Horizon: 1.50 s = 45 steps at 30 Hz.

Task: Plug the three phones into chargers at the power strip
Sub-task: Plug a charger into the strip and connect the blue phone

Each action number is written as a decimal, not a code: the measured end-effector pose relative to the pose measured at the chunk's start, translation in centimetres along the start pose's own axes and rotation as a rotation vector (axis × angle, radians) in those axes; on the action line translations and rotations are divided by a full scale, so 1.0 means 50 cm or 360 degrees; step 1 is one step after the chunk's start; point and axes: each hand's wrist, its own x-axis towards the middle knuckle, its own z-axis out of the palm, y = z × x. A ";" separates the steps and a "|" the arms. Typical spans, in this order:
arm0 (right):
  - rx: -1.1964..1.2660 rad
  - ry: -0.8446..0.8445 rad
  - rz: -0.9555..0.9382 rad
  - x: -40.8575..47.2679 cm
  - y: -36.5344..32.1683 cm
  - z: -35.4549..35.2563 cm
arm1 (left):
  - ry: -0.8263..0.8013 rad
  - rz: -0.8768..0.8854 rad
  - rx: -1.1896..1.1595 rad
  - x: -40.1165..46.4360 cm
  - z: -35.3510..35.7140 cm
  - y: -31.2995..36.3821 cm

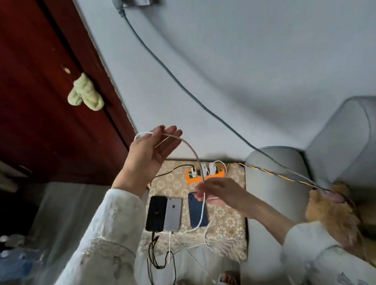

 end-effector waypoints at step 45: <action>-0.0485 -0.0031 -0.0147 0.047 -0.185 -0.032 | -0.0166 0.0189 0.0038 0.008 0.054 0.105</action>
